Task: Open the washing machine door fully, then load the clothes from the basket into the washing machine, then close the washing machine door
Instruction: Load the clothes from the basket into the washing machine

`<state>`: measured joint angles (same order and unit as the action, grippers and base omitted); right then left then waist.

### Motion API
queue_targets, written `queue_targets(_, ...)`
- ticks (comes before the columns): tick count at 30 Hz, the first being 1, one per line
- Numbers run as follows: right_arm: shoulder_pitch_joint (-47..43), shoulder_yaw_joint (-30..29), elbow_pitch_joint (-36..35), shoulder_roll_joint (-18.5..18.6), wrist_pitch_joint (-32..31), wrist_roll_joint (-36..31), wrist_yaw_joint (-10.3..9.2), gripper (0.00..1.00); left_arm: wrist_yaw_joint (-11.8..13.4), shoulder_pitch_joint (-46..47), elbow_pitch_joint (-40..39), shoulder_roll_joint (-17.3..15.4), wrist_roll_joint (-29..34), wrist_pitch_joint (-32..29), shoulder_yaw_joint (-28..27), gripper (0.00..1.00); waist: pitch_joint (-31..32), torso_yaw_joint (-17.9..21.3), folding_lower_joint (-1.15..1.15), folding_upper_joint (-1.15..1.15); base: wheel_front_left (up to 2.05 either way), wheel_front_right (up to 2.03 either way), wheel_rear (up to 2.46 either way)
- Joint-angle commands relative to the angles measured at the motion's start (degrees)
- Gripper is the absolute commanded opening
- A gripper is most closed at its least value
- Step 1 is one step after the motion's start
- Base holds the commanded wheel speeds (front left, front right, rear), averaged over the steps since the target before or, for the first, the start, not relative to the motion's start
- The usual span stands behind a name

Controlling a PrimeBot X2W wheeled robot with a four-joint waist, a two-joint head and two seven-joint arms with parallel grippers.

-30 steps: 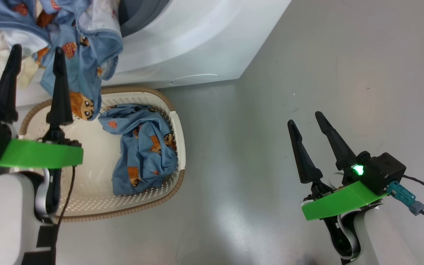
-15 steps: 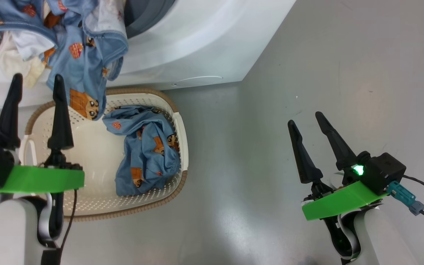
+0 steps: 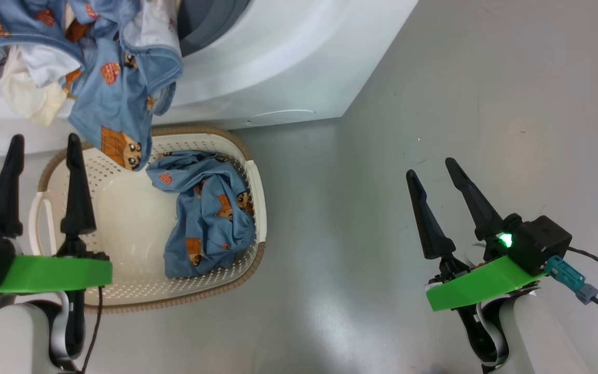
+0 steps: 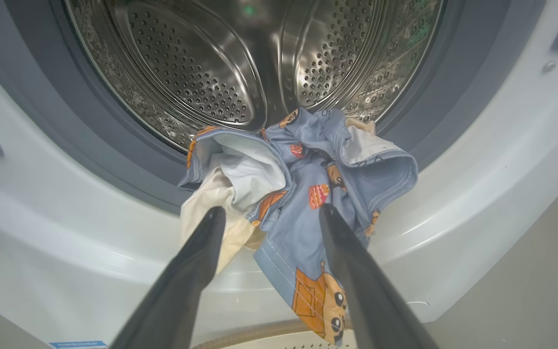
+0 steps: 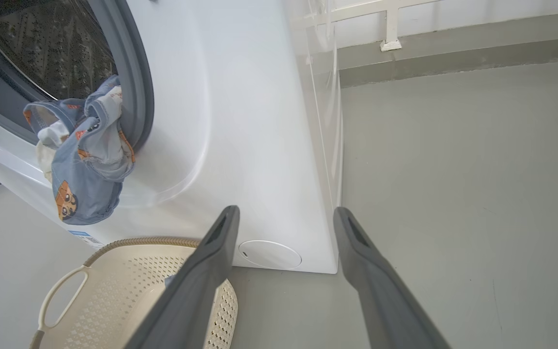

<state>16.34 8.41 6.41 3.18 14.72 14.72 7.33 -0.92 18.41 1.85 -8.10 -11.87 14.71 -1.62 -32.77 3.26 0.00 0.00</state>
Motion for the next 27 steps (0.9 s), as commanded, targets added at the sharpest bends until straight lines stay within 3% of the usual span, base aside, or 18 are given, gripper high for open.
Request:
queue_targets(1, -1.5, 1.1, -1.0, -0.3, 0.3, -0.1, 0.16, 1.00, 0.4, -1.4, -1.4, -1.2, 0.3, 0.3, -2.2, 1.00, 0.0, 0.0, 0.00, 0.00, 0.00, 0.00, 0.00)
queue_targets(27, -1.7, 0.9, -0.8, -0.3, 0.3, -0.3, 0.16, 1.00, -0.4, -6.9, 1.9, 0.5, -0.1, 0.3, -3.2, 1.00, 0.1, -0.3, 0.00, 0.00, 0.00, 0.00, 0.00)
